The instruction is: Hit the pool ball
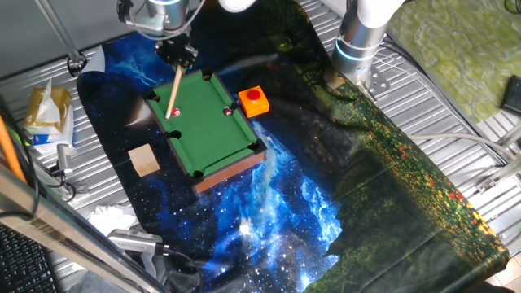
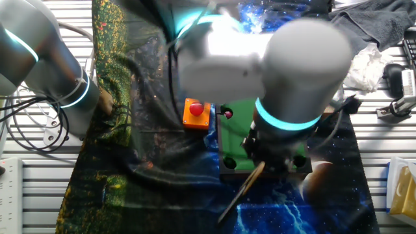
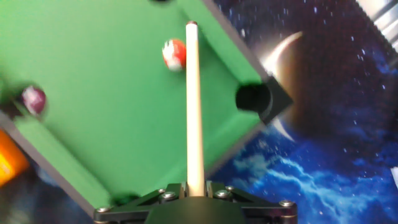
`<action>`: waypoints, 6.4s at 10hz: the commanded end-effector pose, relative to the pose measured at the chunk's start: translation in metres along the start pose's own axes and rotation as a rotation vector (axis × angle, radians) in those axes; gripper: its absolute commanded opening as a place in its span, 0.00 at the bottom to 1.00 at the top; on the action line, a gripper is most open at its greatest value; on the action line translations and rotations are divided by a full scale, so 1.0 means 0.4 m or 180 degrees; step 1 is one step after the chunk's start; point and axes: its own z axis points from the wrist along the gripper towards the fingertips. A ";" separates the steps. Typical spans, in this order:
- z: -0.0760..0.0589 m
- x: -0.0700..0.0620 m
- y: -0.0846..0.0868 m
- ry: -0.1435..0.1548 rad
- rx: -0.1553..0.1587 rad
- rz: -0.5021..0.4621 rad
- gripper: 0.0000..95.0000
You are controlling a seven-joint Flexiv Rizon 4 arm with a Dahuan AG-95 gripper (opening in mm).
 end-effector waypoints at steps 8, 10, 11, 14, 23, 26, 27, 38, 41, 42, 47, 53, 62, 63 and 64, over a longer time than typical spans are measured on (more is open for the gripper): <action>-0.013 0.116 -0.055 0.0028 0.0052 -0.0364 0.00; -0.002 0.135 -0.031 0.0049 0.0098 -0.0367 0.00; 0.009 0.142 -0.017 0.0055 0.0114 -0.0362 0.00; 0.020 0.149 -0.009 0.0070 0.0149 -0.0356 0.00; 0.041 0.103 0.010 0.0000 0.0128 -0.0226 0.00; 0.006 0.023 0.049 0.0039 0.0133 -0.0037 0.00; 0.006 0.027 0.046 0.0003 0.0116 -0.0049 0.00; -0.007 0.099 0.007 -0.0049 0.0093 -0.0133 0.00; -0.008 0.101 0.007 -0.0045 0.0086 -0.0027 0.00; -0.010 0.101 0.007 -0.0058 0.0075 0.0012 0.00; -0.106 0.105 0.013 -0.0162 0.0002 0.1046 0.00; -0.194 0.111 0.032 -0.0323 -0.0021 0.1458 0.00; -0.225 0.112 0.044 -0.0490 -0.0052 0.1613 0.00; -0.225 0.112 0.044 -0.0486 -0.0055 0.1605 0.00; -0.225 0.112 0.044 -0.0490 -0.0055 0.1599 0.00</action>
